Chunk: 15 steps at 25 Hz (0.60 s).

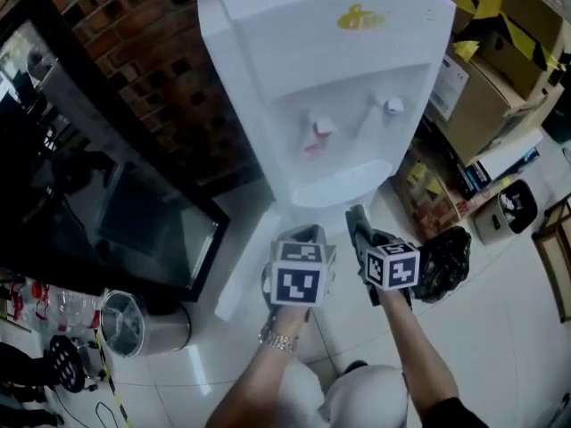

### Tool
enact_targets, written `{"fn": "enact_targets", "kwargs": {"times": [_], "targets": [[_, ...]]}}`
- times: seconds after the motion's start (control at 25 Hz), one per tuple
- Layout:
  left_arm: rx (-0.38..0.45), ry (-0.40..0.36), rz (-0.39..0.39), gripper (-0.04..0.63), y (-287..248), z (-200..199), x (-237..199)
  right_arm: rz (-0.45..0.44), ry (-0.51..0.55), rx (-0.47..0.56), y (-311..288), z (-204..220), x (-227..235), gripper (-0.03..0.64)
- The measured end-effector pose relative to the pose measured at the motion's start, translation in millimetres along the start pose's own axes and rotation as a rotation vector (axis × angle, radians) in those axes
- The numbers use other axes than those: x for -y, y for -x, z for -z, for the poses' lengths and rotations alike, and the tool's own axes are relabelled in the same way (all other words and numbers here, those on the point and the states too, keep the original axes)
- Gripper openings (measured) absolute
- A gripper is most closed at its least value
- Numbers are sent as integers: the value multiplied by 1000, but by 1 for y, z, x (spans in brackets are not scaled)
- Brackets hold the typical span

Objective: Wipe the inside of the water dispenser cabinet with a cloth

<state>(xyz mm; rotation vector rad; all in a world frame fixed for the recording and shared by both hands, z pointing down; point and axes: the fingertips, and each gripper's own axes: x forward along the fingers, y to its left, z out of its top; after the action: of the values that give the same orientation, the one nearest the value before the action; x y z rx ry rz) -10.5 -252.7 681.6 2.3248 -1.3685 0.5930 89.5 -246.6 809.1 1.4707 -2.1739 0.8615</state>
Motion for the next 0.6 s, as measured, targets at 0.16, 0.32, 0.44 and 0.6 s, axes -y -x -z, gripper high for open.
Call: {"fn": "enact_targets", "kwargs": {"times": [0.16, 0.32, 0.44, 0.6], "targets": [[54, 6, -27, 0, -21, 26, -8, -81, 30, 34, -39, -3, -7, 23], [70, 20, -16, 0, -38, 39, -9, -54, 78, 54, -65, -12, 4, 23], [49, 22, -41, 0, -46, 46, -16, -52, 59, 41, -82, -13, 3, 23], [34, 18, -59, 0, -47, 52, -20, -76, 100, 25, -100, -9, -18, 23]]}}
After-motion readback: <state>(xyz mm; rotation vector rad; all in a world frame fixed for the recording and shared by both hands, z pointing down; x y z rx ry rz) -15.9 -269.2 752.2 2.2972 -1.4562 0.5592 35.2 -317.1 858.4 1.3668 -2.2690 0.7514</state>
